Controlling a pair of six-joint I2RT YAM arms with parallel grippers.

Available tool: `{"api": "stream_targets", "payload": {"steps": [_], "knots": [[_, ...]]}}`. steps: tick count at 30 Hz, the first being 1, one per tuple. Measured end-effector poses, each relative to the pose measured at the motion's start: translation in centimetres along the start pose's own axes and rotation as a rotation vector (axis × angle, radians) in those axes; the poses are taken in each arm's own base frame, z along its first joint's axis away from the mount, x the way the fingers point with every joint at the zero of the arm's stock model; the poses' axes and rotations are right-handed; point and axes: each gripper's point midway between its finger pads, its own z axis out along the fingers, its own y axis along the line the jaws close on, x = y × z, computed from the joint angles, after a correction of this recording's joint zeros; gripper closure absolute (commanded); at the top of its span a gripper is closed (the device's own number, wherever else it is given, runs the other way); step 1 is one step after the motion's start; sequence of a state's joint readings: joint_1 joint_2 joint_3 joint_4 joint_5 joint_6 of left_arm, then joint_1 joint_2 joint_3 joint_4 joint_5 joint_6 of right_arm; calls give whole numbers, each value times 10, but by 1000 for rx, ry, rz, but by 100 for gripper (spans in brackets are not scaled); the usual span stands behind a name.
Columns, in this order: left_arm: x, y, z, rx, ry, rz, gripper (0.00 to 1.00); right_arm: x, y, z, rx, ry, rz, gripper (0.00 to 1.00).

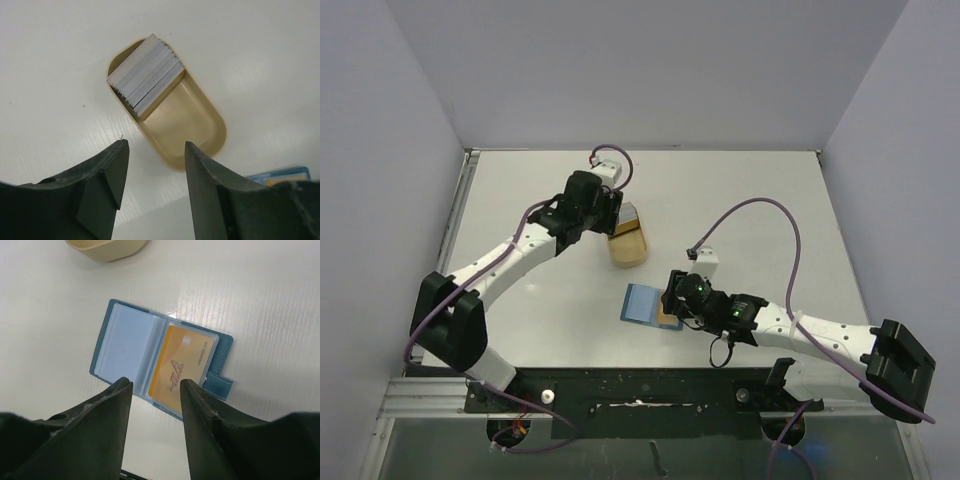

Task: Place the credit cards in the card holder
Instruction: Pick up the credit card from the storage box.

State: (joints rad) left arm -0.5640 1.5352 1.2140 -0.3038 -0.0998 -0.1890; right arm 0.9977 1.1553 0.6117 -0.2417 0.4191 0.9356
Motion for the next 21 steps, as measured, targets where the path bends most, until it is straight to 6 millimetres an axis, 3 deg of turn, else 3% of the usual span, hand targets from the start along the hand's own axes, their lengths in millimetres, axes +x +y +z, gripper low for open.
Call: {"api": "stream_targets", "payload": {"steps": [8, 13, 21], "knots": [[27, 26, 43, -54, 112, 187, 49, -18, 3, -15, -34, -72, 39, 56], [25, 31, 74, -76, 149, 273, 48, -20, 0, -17, -23, -83, 42, 56], [18, 28, 93, -69, 153, 336, 48, -15, -7, -11, 14, -72, 15, 56]]}}
